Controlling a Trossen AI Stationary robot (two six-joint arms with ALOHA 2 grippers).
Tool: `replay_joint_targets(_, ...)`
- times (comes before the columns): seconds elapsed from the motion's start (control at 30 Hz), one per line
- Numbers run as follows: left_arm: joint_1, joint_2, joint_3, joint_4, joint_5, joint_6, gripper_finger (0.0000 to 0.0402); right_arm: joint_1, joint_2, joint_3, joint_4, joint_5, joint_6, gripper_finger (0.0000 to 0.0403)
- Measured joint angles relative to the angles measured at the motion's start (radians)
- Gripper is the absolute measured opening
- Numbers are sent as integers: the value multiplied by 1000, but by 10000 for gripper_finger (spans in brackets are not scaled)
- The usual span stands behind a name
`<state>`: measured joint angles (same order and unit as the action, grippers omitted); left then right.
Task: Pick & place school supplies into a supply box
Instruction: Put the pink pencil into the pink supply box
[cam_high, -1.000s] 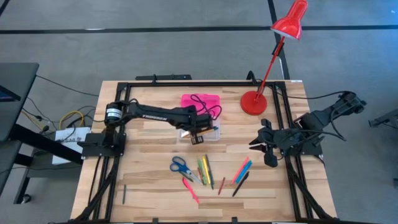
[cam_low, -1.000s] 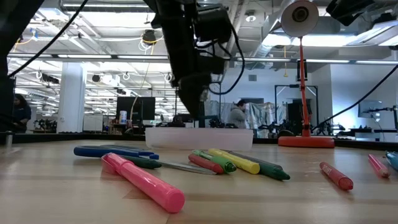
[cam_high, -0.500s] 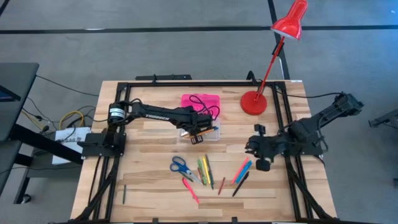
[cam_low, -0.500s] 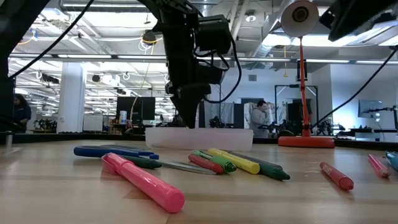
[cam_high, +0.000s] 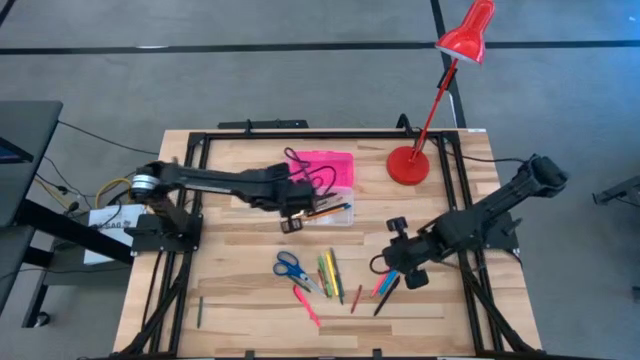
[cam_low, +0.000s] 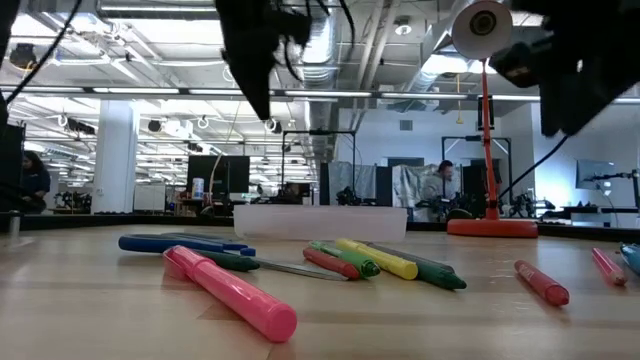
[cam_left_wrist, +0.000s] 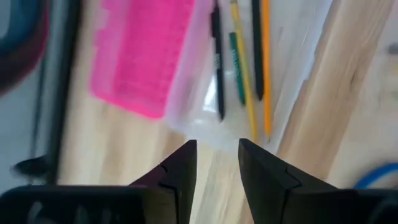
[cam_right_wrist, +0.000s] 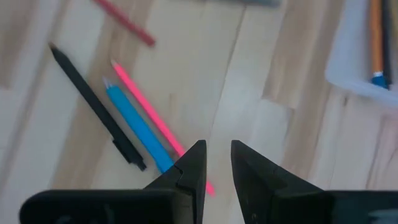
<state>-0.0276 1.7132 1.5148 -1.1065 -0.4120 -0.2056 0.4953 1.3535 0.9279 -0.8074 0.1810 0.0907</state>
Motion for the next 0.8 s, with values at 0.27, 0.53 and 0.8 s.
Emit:
replay_joint_targets(0.27,-135,-242,-123,-37,-148,-220,114,-19,146,0,-18,-63,-75,68)
replay_joint_targets(0.53,-275,-410,-295,-96,-234,-499,114,-23,191,0,42,-128,-106,68)
replay_joint_targets(0.8,-371,-487,-446,-94,-274,-747,114,-20,202,-2,117,-130,-141,68)
